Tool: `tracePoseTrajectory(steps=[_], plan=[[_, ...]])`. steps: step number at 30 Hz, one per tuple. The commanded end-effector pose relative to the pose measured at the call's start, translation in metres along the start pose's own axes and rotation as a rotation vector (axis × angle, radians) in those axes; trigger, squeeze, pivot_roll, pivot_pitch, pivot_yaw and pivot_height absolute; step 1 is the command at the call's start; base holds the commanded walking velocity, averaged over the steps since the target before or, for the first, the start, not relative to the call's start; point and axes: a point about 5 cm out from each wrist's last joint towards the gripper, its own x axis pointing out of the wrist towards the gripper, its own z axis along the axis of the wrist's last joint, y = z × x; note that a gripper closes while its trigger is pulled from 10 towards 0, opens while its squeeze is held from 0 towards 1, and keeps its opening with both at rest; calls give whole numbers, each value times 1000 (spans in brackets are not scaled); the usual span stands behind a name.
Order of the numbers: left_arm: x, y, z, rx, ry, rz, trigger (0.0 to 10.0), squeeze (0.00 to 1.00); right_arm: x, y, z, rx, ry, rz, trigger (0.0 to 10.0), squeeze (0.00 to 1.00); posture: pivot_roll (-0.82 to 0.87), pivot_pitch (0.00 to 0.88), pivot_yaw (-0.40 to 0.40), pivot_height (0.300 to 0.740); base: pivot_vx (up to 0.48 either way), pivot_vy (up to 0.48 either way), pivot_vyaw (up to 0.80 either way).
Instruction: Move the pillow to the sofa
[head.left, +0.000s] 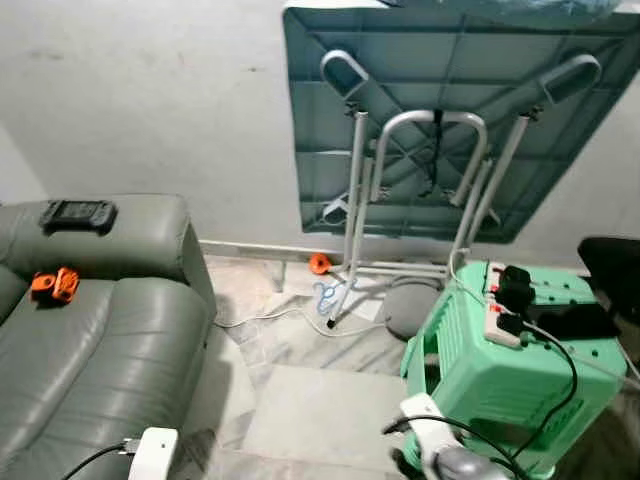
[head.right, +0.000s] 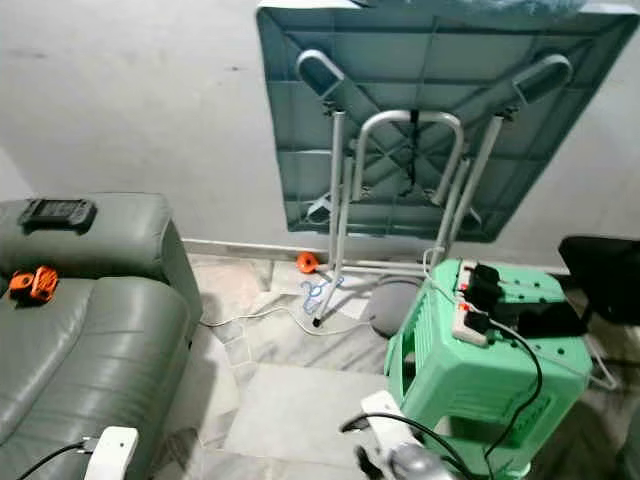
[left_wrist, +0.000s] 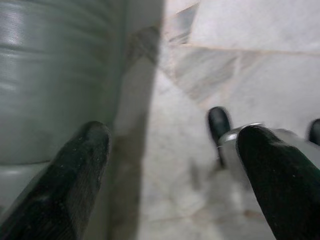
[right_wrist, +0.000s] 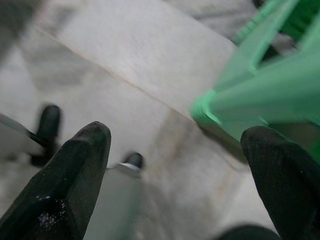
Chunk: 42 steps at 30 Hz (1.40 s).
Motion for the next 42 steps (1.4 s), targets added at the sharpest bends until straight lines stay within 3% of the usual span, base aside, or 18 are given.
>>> tracePoseTrajectory(steps=[1, 15, 42], plan=[[1, -2, 10, 14, -28, -3, 10000, 0, -2, -11, -7, -7, 24, -23, 10000, 0, -168, 0, 51, 740, 307, 0, 0], [1, -2, 11, 16, -33, -2, 10000, 0, -2, -10, -8, 5, 31, -20, 10000, 0, -163, 0, 51, 740, 262, 0, 0], [3, -19, 19, -30, -24, -82, 10000, 0, -5, -22, -17, 313, 86, -158, 10000, 0, -159, 0, 79, 740, 0, 0, 0]])
